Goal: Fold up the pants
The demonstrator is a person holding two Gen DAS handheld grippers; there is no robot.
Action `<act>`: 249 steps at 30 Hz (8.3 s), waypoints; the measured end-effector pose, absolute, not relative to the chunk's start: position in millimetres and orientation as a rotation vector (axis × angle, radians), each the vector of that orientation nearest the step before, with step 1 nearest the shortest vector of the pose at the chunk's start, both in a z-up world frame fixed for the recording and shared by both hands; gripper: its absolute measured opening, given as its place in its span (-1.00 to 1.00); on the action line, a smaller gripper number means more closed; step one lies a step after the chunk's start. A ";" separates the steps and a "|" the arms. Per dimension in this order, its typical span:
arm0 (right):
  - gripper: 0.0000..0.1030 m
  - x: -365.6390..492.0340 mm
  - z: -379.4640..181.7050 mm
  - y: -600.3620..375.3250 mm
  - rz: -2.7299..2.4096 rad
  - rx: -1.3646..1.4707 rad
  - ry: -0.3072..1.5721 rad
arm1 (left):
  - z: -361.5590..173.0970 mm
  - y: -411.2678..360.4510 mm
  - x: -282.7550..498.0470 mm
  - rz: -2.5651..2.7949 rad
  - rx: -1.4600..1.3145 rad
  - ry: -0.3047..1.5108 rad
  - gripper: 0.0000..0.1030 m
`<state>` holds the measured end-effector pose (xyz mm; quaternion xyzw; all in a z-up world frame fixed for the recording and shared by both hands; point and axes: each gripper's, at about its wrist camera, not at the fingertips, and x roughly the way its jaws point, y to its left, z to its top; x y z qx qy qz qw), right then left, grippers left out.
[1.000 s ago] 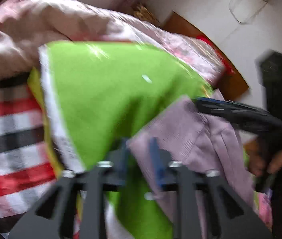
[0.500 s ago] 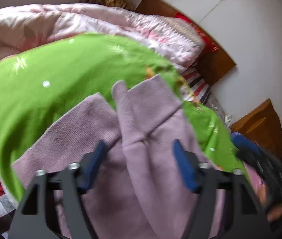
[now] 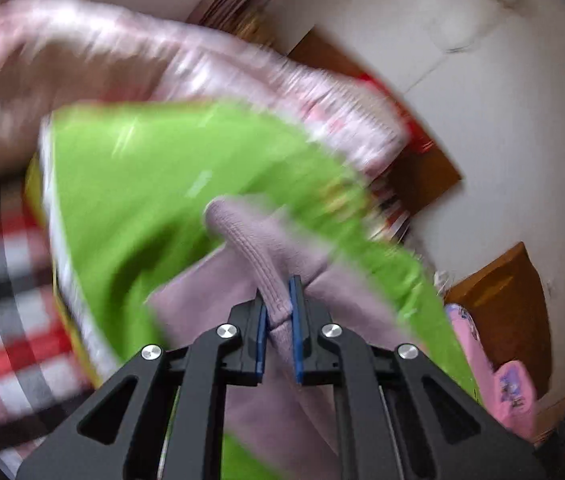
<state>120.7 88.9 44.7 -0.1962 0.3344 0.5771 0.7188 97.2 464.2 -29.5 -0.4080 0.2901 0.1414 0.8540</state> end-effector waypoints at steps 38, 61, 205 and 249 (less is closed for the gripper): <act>-0.95 69.8 45.2 1.2 1.101 -0.454 0.640 | 9.7 451.0 76.7 0.210 -0.731 0.457 -0.83; 0.26 64.5 13.2 19.3 1.287 -0.486 0.823 | -46.8 476.8 85.5 0.220 -0.792 0.597 0.11; 0.87 114.4 -20.2 -304.8 0.268 -0.007 0.996 | 34.5 70.5 206.1 -0.203 0.042 0.857 0.85; 0.90 139.2 -37.6 -374.4 0.272 -0.127 1.082 | -44.8 -139.2 269.4 -0.553 0.309 0.929 0.97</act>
